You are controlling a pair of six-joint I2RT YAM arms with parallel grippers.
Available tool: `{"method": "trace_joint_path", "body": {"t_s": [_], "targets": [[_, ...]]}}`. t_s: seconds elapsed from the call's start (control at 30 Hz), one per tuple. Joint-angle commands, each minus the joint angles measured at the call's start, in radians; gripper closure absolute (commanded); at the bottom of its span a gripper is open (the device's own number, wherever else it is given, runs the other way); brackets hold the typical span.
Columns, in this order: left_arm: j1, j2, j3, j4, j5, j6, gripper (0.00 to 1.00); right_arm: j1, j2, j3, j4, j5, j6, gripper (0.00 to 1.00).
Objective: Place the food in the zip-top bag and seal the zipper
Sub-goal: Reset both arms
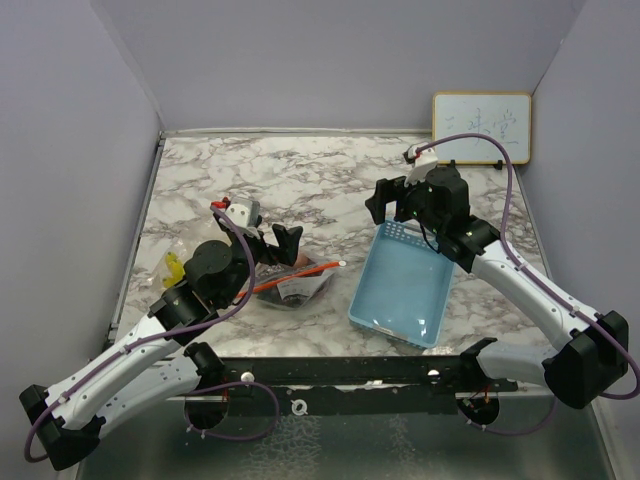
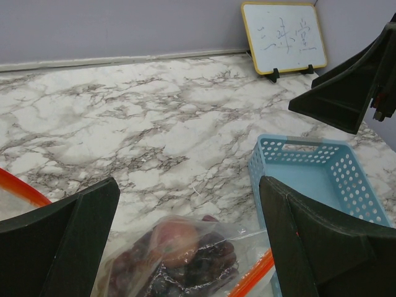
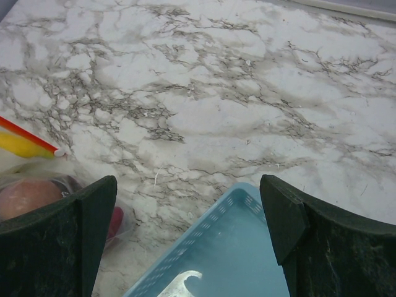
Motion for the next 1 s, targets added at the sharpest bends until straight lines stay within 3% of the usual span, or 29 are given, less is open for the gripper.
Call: {"method": "trace_joint_path", "body": {"t_s": [0.0, 0.97], "targets": [[0.003, -0.005, 0.016, 0.015, 0.018, 0.007, 0.01, -0.001, -0.018, -0.008, -0.014, 0.027, -0.011, 0.01], [0.003, -0.008, 0.005, 0.014, 0.012, 0.0, 0.01, -0.001, -0.017, -0.016, -0.016, 0.031, -0.02, 0.01]]}}
